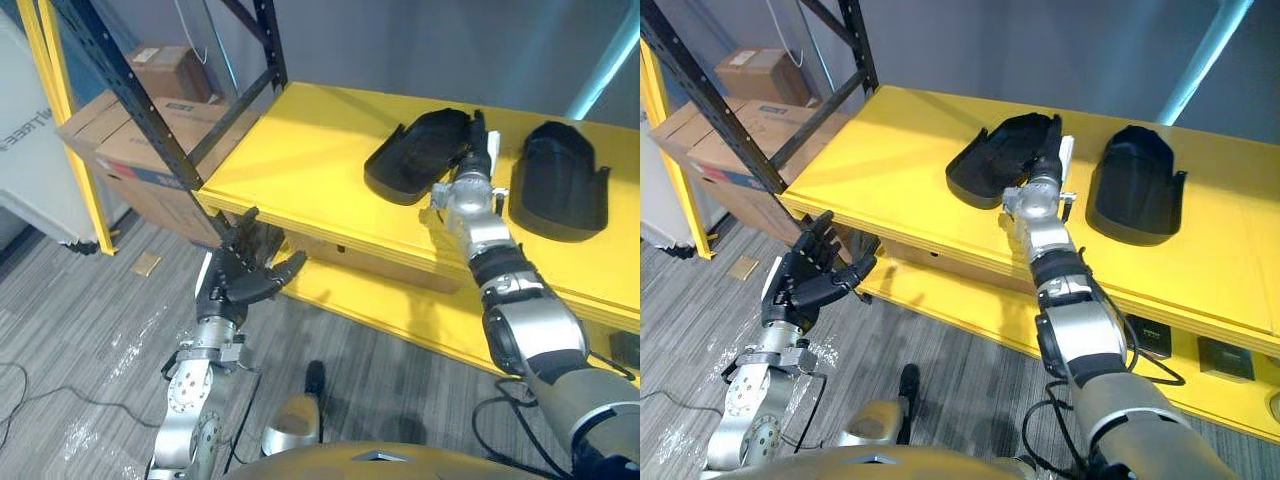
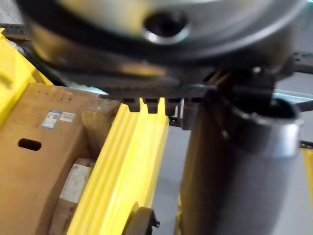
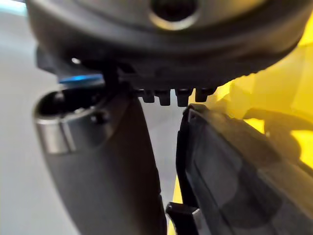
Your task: Walk over and take three plastic housings, then place them on the shelf
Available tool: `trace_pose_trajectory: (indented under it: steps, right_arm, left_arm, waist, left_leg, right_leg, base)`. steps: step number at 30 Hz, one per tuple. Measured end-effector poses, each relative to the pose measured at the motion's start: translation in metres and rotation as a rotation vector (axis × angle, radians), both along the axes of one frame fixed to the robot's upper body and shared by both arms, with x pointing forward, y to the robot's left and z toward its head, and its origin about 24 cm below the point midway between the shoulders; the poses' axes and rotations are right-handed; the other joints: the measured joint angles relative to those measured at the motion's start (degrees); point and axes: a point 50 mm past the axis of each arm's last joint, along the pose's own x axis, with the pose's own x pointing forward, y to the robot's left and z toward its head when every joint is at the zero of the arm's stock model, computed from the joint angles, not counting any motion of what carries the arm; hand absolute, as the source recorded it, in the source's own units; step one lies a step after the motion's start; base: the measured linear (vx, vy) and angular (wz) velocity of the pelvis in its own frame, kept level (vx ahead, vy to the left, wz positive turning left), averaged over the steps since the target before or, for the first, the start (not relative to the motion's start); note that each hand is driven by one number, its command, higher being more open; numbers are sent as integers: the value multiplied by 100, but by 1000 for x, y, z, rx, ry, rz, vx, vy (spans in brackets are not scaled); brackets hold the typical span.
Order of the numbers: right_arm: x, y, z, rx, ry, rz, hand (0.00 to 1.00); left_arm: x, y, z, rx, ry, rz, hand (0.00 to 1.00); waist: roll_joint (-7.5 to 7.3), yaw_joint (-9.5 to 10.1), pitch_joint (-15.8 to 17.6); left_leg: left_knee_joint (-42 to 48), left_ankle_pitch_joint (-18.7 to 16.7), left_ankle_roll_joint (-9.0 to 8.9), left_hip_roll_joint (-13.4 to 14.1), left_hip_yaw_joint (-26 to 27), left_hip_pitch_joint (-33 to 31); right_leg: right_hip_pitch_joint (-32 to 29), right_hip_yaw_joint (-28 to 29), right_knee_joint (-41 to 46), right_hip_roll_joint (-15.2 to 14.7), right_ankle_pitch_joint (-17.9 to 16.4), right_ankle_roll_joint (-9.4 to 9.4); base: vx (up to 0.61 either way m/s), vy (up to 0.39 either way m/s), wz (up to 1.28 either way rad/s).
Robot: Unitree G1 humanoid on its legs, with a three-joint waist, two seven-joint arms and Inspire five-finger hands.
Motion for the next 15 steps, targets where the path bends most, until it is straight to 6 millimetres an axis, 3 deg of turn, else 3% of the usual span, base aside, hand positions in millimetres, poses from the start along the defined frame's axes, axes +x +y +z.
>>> trace_pose_trajectory:
  steps: [5, 15]
  right_arm:
    - [1, -13, 6, -14, 3, -60, 100]
    - [5, -25, 19, -60, 20, -43, 100]
  left_arm:
    - [-1, 0, -7, 2, 30, 8, 100]
    - [-4, -7, -9, -17, 31, 10, 100]
  waist:
    - [18, 107, 38]
    - [200, 118, 320]
  left_leg:
    - [4, 1, 22, -1, 2, -4]
    - [7, -4, 15, -36, -75, 12]
  right_leg:
    - [9, 1, 43, -22, -26, 23]
    - [-218, -45, 877, -315, -510, 74]
  base:
    - [6, -3, 1]
    - [-12, -10, 5]
